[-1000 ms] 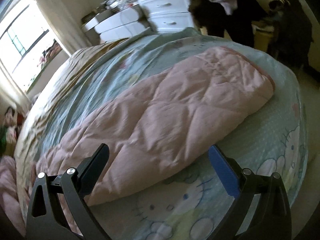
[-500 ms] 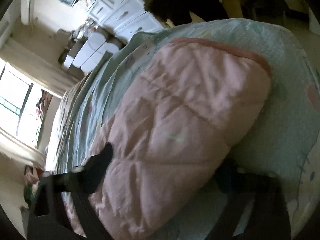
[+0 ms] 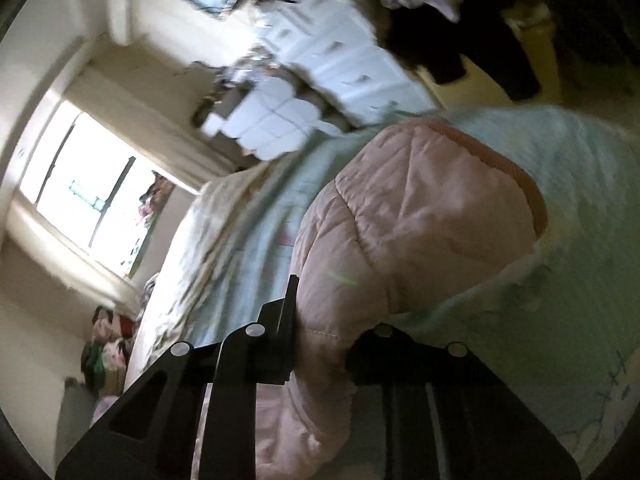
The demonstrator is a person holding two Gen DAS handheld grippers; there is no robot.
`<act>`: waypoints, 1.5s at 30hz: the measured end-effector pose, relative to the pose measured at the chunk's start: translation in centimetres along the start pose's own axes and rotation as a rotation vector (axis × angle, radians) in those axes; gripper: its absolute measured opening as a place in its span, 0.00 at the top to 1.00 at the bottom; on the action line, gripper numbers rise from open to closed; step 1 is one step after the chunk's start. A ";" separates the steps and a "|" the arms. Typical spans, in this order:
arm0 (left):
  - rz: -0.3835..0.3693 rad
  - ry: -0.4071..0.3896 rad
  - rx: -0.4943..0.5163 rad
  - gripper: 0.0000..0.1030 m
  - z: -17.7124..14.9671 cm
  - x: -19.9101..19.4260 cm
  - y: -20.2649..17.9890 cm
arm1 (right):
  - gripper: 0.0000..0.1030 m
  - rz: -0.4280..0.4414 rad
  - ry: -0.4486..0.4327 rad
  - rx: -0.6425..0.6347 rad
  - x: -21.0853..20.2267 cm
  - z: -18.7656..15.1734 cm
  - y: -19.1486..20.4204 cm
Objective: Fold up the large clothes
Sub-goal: 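Lift the sleeve with the right gripper and carry it across the coat front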
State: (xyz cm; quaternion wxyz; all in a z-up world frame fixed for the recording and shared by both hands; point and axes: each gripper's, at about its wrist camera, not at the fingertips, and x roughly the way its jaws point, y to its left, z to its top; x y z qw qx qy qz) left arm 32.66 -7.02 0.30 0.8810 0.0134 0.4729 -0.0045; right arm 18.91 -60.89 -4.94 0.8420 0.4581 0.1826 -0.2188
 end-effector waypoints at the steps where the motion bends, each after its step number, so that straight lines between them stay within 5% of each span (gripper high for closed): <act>1: 0.000 -0.008 -0.002 0.09 0.2 -0.5 0.1 | 0.83 0.018 -0.005 -0.033 -0.3 0.1 1.2; 20: 0.027 -0.059 -0.010 0.09 2.2 -7.2 2.4 | 0.84 0.312 -0.004 -0.398 -3.7 -2.6 20.9; 31: -0.018 -0.090 -0.066 0.09 3.5 -8.4 6.0 | 0.84 0.394 0.019 -0.545 -4.8 -9.1 29.7; 39: -0.097 -0.056 -0.159 0.09 3.2 -7.0 9.7 | 0.84 0.441 0.058 -0.615 -4.7 -14.3 33.5; 45: -0.073 -0.067 -0.230 0.09 2.8 -6.2 12.6 | 0.84 0.465 0.100 -0.680 -3.9 -18.5 34.9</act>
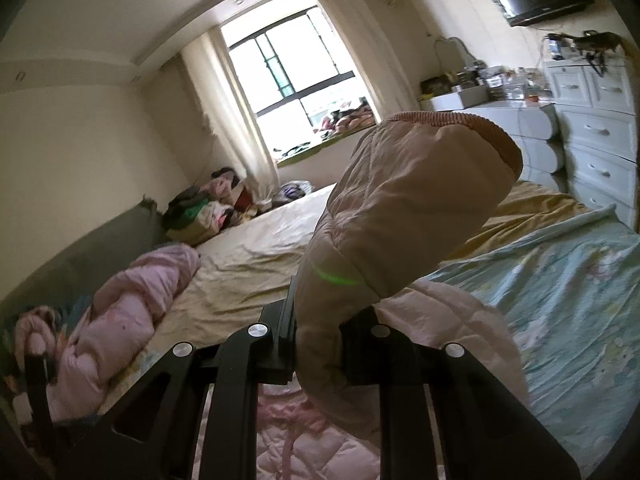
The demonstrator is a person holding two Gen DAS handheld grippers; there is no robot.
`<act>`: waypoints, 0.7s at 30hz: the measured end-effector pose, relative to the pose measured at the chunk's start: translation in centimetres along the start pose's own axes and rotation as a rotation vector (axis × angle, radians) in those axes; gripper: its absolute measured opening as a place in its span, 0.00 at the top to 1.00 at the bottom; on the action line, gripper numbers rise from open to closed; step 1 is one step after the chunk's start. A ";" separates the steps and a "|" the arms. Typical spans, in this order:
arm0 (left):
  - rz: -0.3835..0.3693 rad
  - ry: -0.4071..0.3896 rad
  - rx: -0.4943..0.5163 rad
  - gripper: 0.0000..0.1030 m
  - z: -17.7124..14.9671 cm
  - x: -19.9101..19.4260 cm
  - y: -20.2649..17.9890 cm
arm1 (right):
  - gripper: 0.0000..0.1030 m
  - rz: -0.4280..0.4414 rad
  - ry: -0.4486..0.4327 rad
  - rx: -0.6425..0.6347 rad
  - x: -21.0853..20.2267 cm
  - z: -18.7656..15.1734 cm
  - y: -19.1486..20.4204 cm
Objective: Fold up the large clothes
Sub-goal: 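Lift the sleeve with the right gripper and carry it across the coat front, then lower the sleeve onto the coat body and open the right gripper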
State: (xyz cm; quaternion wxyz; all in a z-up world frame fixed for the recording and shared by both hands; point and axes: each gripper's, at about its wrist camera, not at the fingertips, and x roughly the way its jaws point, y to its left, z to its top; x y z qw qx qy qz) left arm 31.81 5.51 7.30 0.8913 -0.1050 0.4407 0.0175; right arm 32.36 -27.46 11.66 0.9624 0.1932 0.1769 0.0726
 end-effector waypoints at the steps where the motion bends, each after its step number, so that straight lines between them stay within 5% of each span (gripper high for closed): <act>1: 0.002 -0.001 -0.004 0.09 0.0 0.1 0.3 | 0.84 0.006 0.005 -0.010 0.3 -0.5 0.4; 9: -0.048 0.020 -0.063 0.09 -1.1 1.6 2.9 | 0.84 0.089 0.088 -0.064 3.0 -6.0 3.8; 21: -0.151 0.065 -0.138 0.09 -3.5 3.9 5.1 | 0.84 0.156 0.330 0.007 7.3 -16.5 6.1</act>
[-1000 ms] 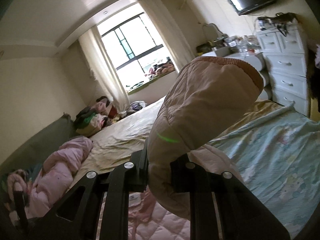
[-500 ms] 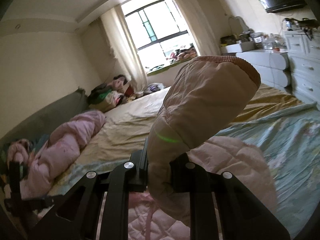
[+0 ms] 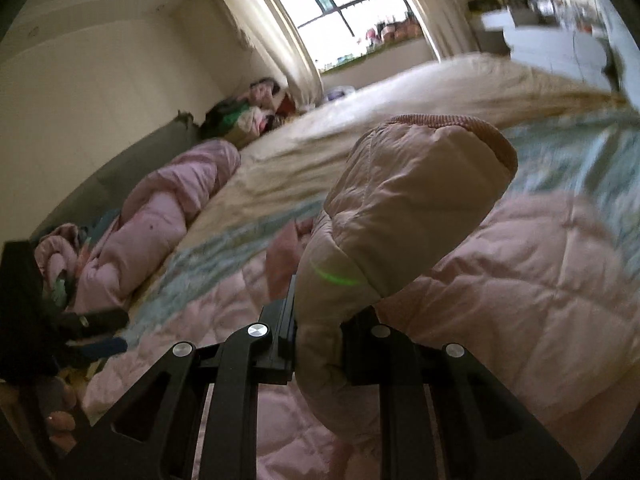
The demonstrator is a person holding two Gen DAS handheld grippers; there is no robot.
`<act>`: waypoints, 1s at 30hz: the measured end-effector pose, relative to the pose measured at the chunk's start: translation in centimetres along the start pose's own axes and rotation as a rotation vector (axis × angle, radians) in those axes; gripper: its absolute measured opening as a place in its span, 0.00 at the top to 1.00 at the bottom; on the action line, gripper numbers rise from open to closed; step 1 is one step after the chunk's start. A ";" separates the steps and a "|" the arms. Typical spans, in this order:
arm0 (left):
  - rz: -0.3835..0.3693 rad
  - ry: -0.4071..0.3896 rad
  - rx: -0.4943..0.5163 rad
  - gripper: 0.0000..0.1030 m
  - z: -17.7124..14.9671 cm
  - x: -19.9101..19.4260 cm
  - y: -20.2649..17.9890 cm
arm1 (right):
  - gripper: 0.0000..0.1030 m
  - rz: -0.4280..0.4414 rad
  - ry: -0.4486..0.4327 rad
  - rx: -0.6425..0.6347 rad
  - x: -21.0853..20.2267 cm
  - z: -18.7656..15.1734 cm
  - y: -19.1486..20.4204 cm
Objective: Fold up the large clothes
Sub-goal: 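Lower the sleeve onto the coat body and open the right gripper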
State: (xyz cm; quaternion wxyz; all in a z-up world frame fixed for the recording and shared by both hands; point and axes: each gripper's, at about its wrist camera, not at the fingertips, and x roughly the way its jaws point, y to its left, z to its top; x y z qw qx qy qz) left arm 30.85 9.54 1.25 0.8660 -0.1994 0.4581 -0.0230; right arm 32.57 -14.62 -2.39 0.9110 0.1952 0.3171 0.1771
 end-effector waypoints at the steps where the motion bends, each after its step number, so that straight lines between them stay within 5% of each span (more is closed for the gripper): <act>1: -0.009 0.001 -0.003 0.09 -0.1 0.1 0.1 | 0.84 0.000 0.027 0.016 0.6 -0.8 0.0; 7: -0.045 0.016 -0.035 0.09 -0.5 0.7 0.4 | 0.77 0.031 0.160 0.071 2.9 -4.1 0.4; 11: -0.034 0.011 -0.032 0.09 -0.7 0.9 0.3 | 0.59 0.048 0.232 0.096 2.9 -5.3 0.6; 14: -0.035 0.009 -0.018 0.09 -0.7 0.9 0.0 | 0.39 0.087 0.220 0.187 1.1 -5.4 -0.2; 17: -0.062 0.014 -0.032 0.09 -0.7 0.8 0.0 | 0.33 0.075 0.134 0.253 -1.3 -5.5 -1.0; 19: -0.099 0.023 -0.052 0.09 -0.6 0.9 0.2 | 0.38 0.090 0.094 0.261 -2.3 -5.6 -1.1; 21: -0.131 0.028 -0.084 0.09 -0.6 1.1 0.5 | 0.66 0.142 0.126 0.227 -2.1 -5.8 -0.4; 22: -0.146 0.031 -0.100 0.09 -0.7 1.2 0.7 | 0.71 0.154 0.153 0.191 -1.8 -6.0 0.2; 30: -0.193 0.039 -0.173 0.09 -1.2 1.6 2.2 | 0.75 0.106 0.321 -0.017 0.3 -8.5 3.4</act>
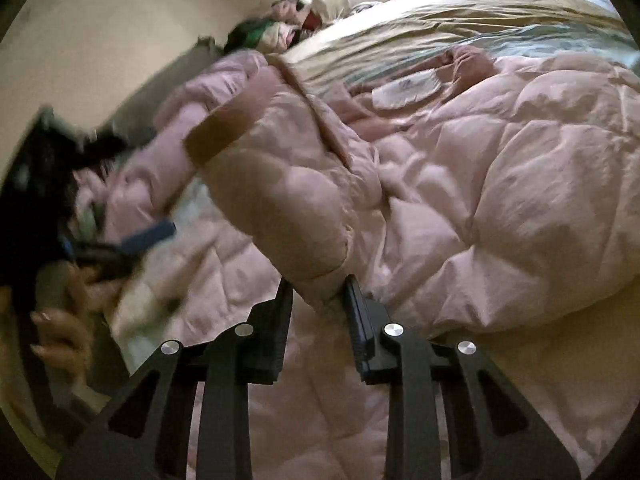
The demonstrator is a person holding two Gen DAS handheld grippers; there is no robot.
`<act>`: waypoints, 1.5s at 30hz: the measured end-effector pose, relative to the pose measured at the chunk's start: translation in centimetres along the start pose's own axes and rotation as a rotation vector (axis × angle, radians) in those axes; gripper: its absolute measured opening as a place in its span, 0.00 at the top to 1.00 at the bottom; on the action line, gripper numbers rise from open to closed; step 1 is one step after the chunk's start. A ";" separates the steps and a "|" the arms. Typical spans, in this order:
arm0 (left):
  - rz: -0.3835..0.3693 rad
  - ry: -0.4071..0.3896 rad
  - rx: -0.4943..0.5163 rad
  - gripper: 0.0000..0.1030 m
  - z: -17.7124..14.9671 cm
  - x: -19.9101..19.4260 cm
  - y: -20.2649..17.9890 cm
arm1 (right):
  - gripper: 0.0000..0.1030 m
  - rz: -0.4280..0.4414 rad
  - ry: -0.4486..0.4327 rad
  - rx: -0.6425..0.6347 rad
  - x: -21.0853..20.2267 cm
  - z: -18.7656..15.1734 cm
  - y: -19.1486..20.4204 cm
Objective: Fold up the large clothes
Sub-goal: 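Lower the sleeve onto the coat body and open the right gripper, then grasp the trimmed edge of the folded coat side with the left gripper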
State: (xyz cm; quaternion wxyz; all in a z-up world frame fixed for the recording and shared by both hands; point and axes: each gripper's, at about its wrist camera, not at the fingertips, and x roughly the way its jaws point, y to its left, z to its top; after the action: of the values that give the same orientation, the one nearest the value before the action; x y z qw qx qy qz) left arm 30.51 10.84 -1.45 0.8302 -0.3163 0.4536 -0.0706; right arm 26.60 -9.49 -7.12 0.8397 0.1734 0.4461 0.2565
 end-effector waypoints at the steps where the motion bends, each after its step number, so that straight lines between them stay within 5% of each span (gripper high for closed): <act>1: 0.000 0.006 -0.010 0.09 0.0 0.2 0.3 | 0.75 -0.004 0.013 -0.001 0.2 -0.3 0.2; 5: -0.029 0.030 -0.040 0.09 -0.3 0.9 0.9 | 0.70 -0.030 0.039 -0.016 0.4 -0.6 0.8; 9: -0.058 0.034 -0.062 0.09 -0.6 0.9 1.4 | 0.44 0.007 0.052 -0.031 0.3 -0.3 1.7; 13: -0.063 0.034 -0.066 0.09 -0.8 0.9 2.0 | 0.37 0.024 0.069 -0.058 -0.2 -1.2 2.5; 22: 0.018 0.132 -0.037 0.09 -1.6 5.3 3.3 | 0.36 0.000 -0.014 0.044 -4.8 -1.1 -0.4; 29: 0.015 0.122 -0.016 0.11 -1.6 7.2 3.4 | 0.36 -0.083 -0.085 0.085 -9.4 -0.8 -3.9; 35: 0.037 0.093 0.021 0.69 -1.8 7.1 3.3 | 0.36 -0.155 -0.136 0.147 -12.3 -1.6 -7.3; 36: 0.034 0.081 0.041 0.85 -1.7 6.9 3.1 | 0.36 -0.172 -0.145 0.154 -12.7 -1.7 -7.8; 45: 0.029 -0.113 0.205 0.94 1.4 0.5 -0.8 | 0.36 -0.229 -0.226 0.193 -15.1 -1.2 -10.0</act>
State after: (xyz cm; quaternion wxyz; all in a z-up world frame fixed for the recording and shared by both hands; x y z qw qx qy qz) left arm 32.07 10.63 -0.75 0.8833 -0.2267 0.4012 -0.0865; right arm 21.24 -26.32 -2.98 0.8877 0.2289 0.3883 0.0942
